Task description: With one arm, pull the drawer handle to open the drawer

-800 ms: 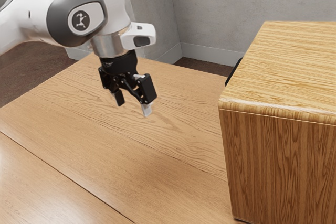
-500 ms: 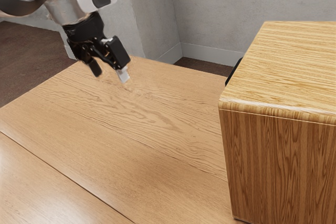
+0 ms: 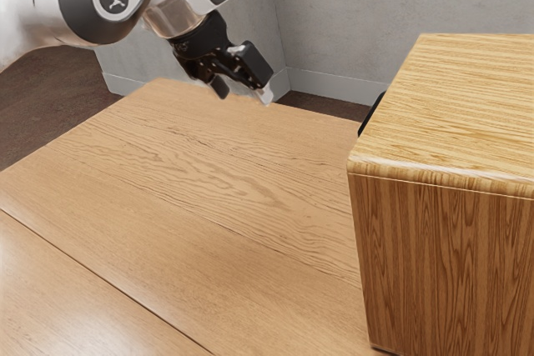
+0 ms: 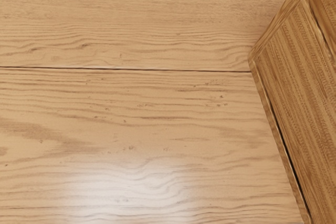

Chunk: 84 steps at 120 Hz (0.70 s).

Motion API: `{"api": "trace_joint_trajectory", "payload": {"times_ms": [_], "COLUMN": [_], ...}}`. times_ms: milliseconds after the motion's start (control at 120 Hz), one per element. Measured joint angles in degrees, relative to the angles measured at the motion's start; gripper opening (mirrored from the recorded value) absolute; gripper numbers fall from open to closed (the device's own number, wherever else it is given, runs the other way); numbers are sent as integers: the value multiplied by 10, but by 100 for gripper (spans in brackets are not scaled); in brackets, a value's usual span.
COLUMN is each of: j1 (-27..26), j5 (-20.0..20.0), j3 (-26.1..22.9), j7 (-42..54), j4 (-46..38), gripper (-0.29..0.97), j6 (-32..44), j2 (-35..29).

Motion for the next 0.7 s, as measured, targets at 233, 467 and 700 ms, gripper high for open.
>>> {"api": "trace_joint_trajectory", "payload": {"times_ms": [233,467,700], "j1": [-46,9,-20], "j5": [-7,-62,-152], "j3": [-12,-11,-10], "j7": [-5,-11,-16], "j4": [0,-3,-21], "gripper": [68,68,68], "j6": [41,60,87], "j2": [2,5,9]}}
